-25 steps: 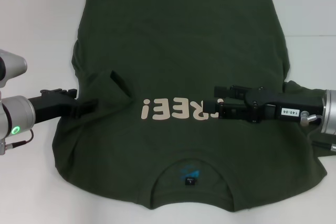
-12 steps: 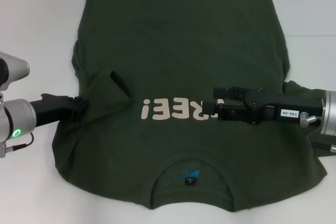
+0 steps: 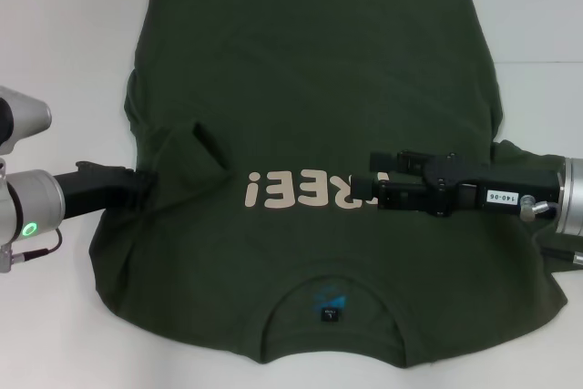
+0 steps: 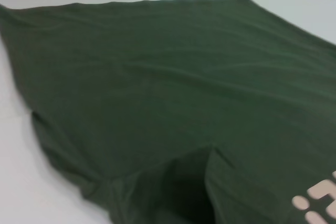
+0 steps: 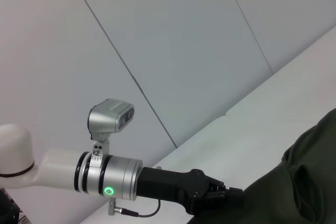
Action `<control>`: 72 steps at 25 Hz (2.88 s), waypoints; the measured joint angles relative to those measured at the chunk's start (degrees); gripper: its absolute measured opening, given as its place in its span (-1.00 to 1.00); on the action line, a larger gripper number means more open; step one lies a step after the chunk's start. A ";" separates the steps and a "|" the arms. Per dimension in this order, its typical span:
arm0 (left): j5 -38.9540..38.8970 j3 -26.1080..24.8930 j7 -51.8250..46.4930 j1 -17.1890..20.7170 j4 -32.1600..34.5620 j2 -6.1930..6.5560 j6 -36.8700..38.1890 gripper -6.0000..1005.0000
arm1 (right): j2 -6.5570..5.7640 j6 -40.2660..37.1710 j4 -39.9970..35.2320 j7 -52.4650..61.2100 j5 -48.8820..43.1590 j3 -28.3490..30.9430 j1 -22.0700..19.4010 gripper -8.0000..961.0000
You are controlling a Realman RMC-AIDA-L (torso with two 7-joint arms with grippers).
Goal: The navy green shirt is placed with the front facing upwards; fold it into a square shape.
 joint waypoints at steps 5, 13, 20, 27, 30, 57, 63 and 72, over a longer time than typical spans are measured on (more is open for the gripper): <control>-0.29 -0.10 -1.50 0.60 3.23 -0.08 4.72 -0.91 | 0.00 0.00 0.16 -0.25 0.00 0.01 0.00 0.80; -0.68 -1.49 -3.90 0.54 6.01 -0.13 10.74 -0.91 | 0.00 0.01 0.35 -0.72 0.00 0.31 -0.13 0.80; -0.79 -0.42 -4.60 0.12 5.93 -0.21 11.63 -0.91 | 0.00 0.01 0.24 -0.79 0.00 0.36 -0.26 0.79; -0.57 -1.43 -4.48 0.07 5.47 0.00 5.93 -0.91 | 0.00 0.22 0.21 -0.79 0.00 0.36 -0.26 0.79; -0.22 -1.47 -4.62 0.04 4.16 0.02 3.00 -0.89 | 0.01 0.25 0.27 -0.79 0.00 0.39 -0.26 0.79; 2.02 -0.11 -4.20 -0.16 0.30 -0.03 0.14 0.45 | 0.19 0.19 0.18 -0.78 0.00 0.44 -0.35 0.77; 2.68 -0.34 -4.58 -0.42 0.60 0.04 0.17 0.26 | 0.17 0.12 0.04 -0.79 0.00 0.44 -0.35 0.77; 2.85 -0.01 -4.64 -0.85 0.76 0.08 0.40 -0.09 | 0.17 0.22 0.11 -0.79 0.00 0.44 -0.39 0.54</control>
